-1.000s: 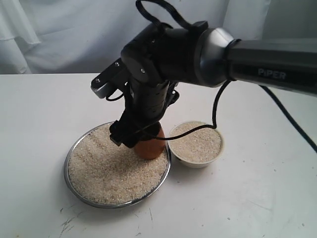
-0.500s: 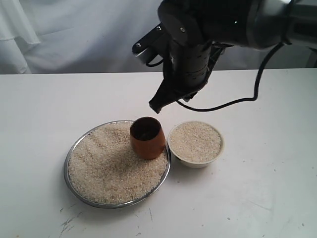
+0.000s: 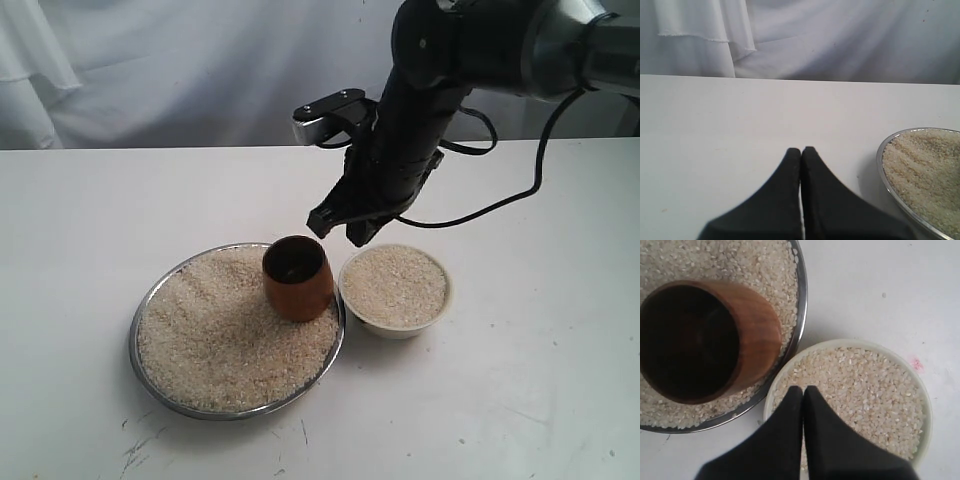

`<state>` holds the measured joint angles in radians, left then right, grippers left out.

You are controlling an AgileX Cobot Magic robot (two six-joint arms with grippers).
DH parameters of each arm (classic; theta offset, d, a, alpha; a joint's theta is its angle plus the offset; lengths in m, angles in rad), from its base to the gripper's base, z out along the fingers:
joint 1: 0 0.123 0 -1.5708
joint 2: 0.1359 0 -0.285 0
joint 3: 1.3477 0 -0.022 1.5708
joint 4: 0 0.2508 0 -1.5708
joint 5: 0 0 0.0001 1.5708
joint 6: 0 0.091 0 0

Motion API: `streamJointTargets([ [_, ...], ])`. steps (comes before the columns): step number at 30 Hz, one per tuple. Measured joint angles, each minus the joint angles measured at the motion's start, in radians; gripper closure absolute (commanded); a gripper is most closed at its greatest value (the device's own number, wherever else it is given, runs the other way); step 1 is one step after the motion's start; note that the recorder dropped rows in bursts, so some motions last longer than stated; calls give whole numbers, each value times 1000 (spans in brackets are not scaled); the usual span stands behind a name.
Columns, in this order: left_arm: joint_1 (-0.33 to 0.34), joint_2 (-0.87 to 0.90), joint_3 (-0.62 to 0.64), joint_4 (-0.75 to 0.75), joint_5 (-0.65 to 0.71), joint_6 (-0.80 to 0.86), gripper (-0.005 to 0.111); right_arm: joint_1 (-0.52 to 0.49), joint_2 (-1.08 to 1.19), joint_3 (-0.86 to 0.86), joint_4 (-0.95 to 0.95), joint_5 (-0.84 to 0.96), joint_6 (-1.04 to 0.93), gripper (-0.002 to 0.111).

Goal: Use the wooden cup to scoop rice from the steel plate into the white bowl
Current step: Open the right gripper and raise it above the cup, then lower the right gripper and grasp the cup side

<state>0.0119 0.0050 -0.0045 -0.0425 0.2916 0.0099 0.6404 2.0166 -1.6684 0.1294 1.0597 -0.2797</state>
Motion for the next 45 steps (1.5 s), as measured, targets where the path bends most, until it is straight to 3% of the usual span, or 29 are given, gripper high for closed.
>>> streamJointTargets([
  [18, 0, 0, 0, 0, 0, 0, 107, 9, 16, 0, 46, 12, 20, 108],
  [45, 0, 0, 0, 0, 0, 0, 107, 156, 46, 0, 61, -61, 6, 108],
])
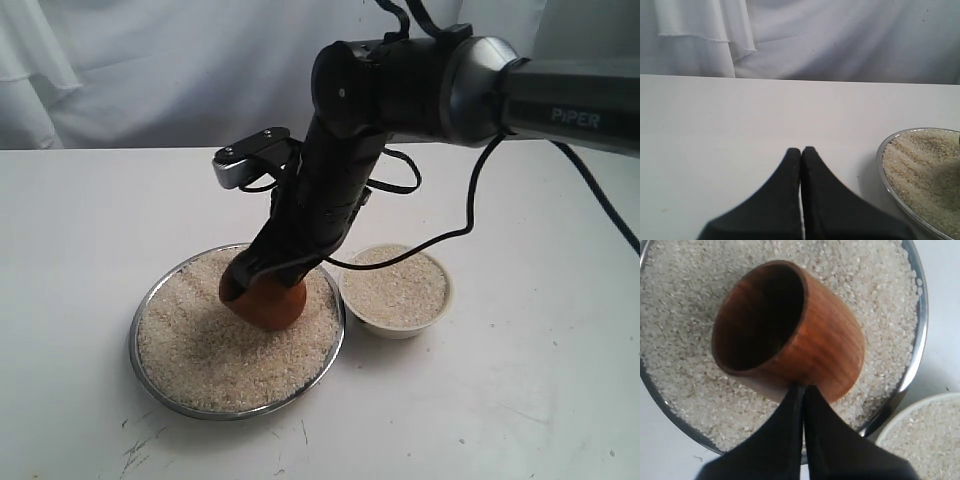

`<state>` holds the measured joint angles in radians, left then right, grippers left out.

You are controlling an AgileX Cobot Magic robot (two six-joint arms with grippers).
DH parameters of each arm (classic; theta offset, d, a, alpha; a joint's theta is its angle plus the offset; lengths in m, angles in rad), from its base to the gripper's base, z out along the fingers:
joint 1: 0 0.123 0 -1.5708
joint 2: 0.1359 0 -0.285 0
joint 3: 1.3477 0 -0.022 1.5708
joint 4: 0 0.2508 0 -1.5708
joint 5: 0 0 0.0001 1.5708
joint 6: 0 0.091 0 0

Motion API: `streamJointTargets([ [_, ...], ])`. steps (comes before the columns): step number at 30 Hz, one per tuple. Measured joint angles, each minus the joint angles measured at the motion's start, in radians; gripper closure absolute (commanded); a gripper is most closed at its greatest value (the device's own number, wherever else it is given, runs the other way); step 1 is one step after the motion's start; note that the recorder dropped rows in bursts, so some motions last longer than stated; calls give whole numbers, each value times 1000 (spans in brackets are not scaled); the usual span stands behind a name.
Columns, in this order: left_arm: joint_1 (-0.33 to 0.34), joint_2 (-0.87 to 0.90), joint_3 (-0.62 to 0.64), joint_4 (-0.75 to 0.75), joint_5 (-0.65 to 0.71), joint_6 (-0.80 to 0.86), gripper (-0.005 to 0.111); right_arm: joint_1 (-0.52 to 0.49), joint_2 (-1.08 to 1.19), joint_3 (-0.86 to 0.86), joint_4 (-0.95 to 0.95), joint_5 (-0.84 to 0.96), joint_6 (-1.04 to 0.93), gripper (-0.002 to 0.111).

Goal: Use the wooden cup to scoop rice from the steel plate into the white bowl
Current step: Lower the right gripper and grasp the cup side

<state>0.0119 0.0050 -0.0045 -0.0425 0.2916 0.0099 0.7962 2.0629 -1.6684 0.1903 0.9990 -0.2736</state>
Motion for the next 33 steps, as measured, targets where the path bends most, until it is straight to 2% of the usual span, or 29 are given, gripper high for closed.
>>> streamJointTargets([
  [23, 0, 0, 0, 0, 0, 0, 107, 23, 32, 0, 10, -103, -18, 108],
  [28, 0, 0, 0, 0, 0, 0, 107, 23, 32, 0, 10, -103, -38, 94],
  [33, 0, 0, 0, 0, 0, 0, 107, 23, 5, 0, 10, -80, -114, 67],
])
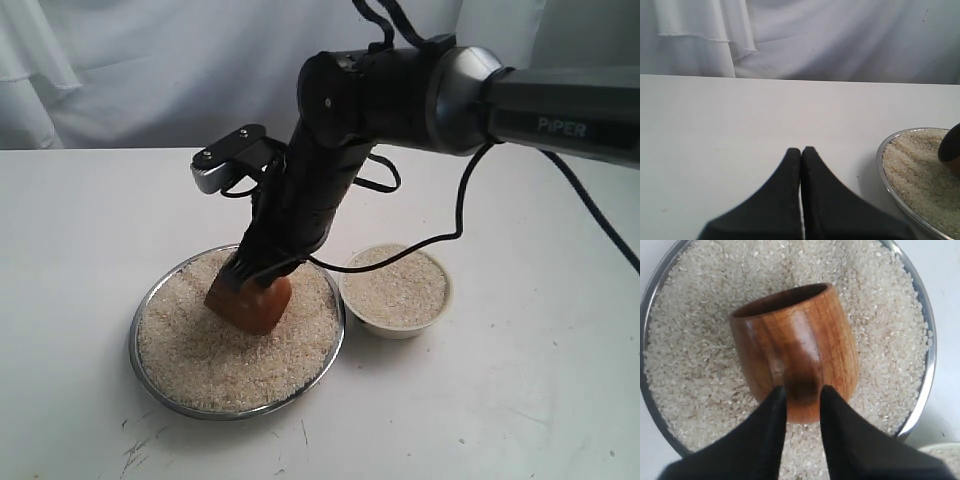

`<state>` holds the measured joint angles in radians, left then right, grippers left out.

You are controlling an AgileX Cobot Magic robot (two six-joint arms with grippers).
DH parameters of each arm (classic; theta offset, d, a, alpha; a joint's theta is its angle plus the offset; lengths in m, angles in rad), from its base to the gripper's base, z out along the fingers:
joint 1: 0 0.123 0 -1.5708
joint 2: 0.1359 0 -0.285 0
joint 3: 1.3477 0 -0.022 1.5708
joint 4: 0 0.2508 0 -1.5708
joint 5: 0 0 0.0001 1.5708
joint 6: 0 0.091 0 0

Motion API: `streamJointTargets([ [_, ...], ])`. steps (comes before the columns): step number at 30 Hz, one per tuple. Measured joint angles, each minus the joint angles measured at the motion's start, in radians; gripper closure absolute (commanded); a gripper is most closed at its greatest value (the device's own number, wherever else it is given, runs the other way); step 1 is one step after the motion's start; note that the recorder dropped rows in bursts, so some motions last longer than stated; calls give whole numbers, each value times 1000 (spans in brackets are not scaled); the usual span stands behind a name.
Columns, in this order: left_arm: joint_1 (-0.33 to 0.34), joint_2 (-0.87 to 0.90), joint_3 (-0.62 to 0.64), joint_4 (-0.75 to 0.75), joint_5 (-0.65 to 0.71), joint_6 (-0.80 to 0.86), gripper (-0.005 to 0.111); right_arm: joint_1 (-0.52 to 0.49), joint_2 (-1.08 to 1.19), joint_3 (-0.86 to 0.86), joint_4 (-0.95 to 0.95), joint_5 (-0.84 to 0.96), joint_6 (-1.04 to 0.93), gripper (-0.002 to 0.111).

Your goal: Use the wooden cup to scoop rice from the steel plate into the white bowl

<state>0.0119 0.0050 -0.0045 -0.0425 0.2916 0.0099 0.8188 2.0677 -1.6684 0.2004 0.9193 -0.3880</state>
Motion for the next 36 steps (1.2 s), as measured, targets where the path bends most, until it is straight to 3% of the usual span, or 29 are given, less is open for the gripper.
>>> streamJointTargets([
  [5, 0, 0, 0, 0, 0, 0, 107, 0, -41, 0, 0, 36, -50, 32],
  [8, 0, 0, 0, 0, 0, 0, 107, 0, -45, 0, -15, 45, -57, 20],
  [14, 0, 0, 0, 0, 0, 0, 107, -5, -45, 2, -34, 45, -156, 19],
  [25, 0, 0, 0, 0, 0, 0, 107, -124, -45, 131, 334, -45, -564, 19],
  [36, 0, 0, 0, 0, 0, 0, 107, -131, -16, 135, 424, -97, -662, 24],
])
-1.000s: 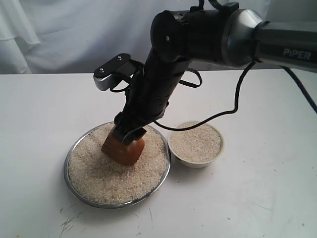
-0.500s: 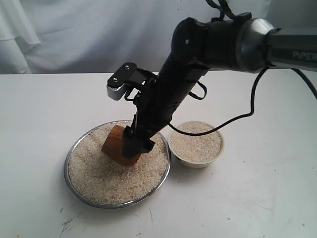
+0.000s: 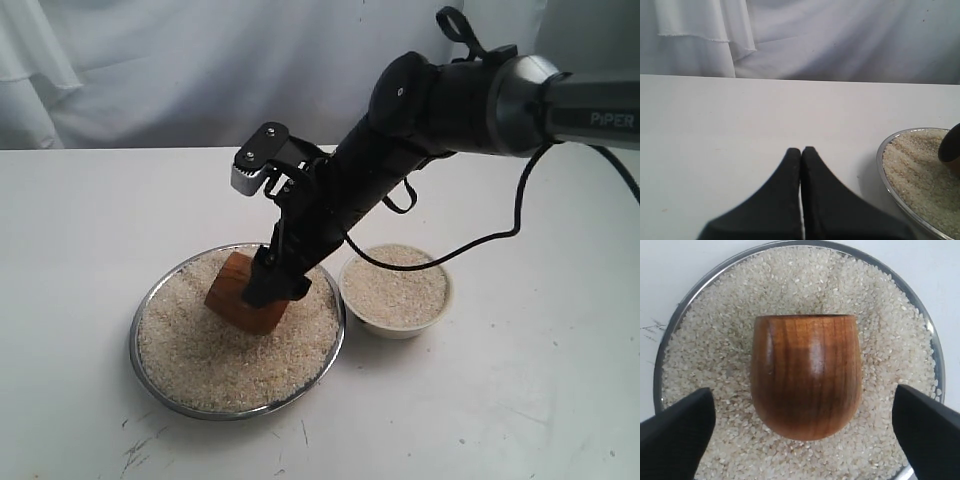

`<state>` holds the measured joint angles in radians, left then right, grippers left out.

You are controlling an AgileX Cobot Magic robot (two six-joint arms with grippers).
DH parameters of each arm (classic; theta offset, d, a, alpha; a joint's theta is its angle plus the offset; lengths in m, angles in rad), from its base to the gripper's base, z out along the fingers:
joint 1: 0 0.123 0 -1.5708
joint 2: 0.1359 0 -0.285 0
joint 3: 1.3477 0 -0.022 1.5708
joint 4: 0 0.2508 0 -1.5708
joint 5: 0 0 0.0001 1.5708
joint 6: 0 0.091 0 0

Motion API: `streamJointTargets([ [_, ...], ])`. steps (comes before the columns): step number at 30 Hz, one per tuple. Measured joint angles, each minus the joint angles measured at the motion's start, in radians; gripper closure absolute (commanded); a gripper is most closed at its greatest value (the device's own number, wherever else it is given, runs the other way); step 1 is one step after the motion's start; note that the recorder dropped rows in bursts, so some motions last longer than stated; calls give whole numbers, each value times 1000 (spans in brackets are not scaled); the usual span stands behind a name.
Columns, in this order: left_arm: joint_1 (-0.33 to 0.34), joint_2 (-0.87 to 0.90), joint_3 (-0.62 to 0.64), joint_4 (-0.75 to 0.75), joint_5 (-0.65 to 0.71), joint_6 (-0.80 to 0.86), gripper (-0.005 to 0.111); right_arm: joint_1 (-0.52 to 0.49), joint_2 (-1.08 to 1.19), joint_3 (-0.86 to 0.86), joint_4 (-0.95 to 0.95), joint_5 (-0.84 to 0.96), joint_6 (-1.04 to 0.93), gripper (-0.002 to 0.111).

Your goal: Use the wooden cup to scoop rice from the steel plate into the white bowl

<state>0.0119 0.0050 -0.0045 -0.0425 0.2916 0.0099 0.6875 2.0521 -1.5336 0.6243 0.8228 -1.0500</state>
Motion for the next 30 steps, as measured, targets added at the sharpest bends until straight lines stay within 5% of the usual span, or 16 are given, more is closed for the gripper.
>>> streamJointTargets([
  [30, 0, 0, 0, 0, 0, 0, 107, 45, 115, 2, 47, -73, -47, 24],
])
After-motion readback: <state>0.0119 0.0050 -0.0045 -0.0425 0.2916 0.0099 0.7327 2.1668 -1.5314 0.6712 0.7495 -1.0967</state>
